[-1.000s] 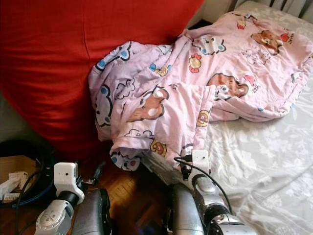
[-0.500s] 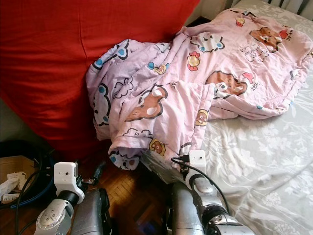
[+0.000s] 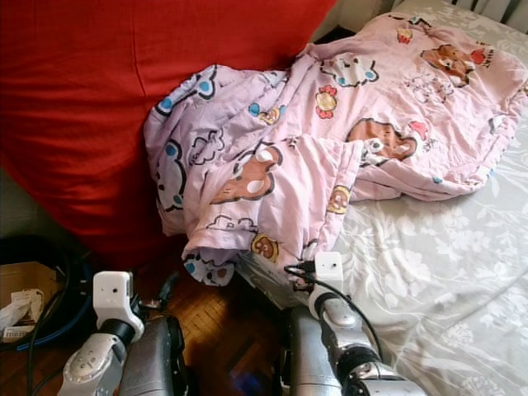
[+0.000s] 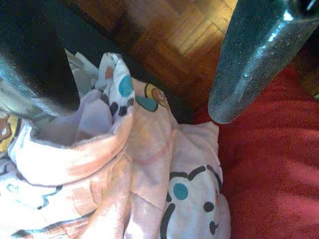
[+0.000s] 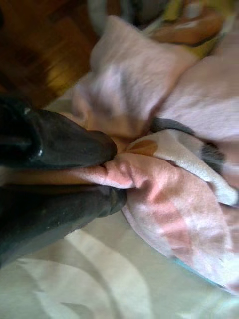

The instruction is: Clean up the room

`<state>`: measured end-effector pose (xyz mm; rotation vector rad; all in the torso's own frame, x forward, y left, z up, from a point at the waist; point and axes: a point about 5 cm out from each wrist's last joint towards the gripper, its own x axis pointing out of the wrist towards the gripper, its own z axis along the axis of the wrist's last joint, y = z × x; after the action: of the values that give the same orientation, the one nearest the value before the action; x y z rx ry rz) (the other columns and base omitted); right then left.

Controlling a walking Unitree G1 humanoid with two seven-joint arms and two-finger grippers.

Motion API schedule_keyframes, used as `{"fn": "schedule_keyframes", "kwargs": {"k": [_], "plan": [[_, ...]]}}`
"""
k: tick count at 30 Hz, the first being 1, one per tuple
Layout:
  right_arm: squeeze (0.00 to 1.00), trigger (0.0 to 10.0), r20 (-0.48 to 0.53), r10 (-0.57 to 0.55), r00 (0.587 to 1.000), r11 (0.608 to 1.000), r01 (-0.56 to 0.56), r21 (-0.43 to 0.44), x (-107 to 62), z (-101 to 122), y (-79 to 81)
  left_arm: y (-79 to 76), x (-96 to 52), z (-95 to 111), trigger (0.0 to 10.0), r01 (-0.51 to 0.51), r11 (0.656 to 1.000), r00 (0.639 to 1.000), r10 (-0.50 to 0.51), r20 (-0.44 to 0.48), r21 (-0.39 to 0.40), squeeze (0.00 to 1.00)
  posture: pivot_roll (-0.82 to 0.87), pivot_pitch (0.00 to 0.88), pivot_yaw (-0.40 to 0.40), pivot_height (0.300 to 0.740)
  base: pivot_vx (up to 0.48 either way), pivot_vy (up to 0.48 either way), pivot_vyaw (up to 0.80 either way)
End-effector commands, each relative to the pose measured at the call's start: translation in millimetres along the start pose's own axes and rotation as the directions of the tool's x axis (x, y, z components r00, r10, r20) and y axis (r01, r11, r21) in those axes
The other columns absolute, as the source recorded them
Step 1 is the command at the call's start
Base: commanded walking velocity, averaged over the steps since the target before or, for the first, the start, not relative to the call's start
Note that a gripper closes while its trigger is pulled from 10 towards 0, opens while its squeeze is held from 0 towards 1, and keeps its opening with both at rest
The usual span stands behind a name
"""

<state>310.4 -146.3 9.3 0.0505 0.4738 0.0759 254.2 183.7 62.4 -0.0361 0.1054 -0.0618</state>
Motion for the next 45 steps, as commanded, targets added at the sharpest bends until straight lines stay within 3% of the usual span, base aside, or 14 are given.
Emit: {"fn": "schedule_keyframes", "kwargs": {"k": [1,9,10,11,18,35,39,45], "plan": [[0.0,0.0,0.026,0.001,1.0,1.0,-0.001,0.01,0.2,4,-0.3,0.6,-2.0,-9,10.0,-0.007,1.0,0.999,0.006,-0.032,-0.006,0.0,0.04,0.193,-0.057,0.576,0.0,0.0,0.0],[0.0,0.0,0.115,-0.031,0.993,0.998,0.024,0.06,-3.5,7,-8.0,1.7,14.8,-5,10.0,-0.011,1.0,1.0,0.011,-0.012,-0.01,0.0,0.01,0.128,-0.056,0.576,0.0,0.0,0.0],[0.0,5.6,0.123,-0.036,0.992,0.997,0.028,0.068,-4.4,7,-9.3,1.8,16.6,-4,10.0,-0.011,1.0,1.0,0.011,-0.009,-0.01,0.0,0.01,0.125,-0.055,0.576,0.0,0.0,0.0],[0.0,10.0,0.132,-0.037,0.991,0.996,0.026,0.081,-5.0,7,-10.1,1.8,18.9,-3,10.0,-0.011,1.0,1.0,0.011,-0.008,-0.01,0.0,0.01,0.114,-0.055,0.576,0.0,0.0,0.0],[0.0,10.0,0.193,-0.044,0.98,0.993,0.021,0.118,-7.1,11,-12.7,2.6,32.1,-4,10.0,-0.01,1.0,1.0,0.01,-0.004,-0.009,0.0,-0.01,0.068,-0.049,0.611,0.0,0.0,0.0],[0.0,10.0,0.224,-0.013,0.975,0.996,-0.008,0.092,-4.1,20,-3.9,16.3,38.6,-15,10.0,-0.069,0.998,0.997,0.069,-0.037,-0.012,0.0,0.0,0.028,-0.053,0.726,0.0,0.0,0.0],[0.0,10.0,0.224,-0.012,0.975,0.996,-0.008,0.092,-4.1,20,-3.5,17.7,38.9,-17,10.0,-0.076,0.997,0.996,0.076,-0.04,-0.016,0.0,0.0,0.025,-0.053,0.731,0.0,0.0,0.0],[0.0,10.0,0.227,-0.02,0.974,0.995,-0.002,0.098,-3.4,22,-2.8,24.0,38.4,-32,10.0,-0.099,0.995,0.988,0.096,-0.123,-0.017,0.0,0.02,0.017,-0.048,0.74,0.0,0.0,0.0]]}}
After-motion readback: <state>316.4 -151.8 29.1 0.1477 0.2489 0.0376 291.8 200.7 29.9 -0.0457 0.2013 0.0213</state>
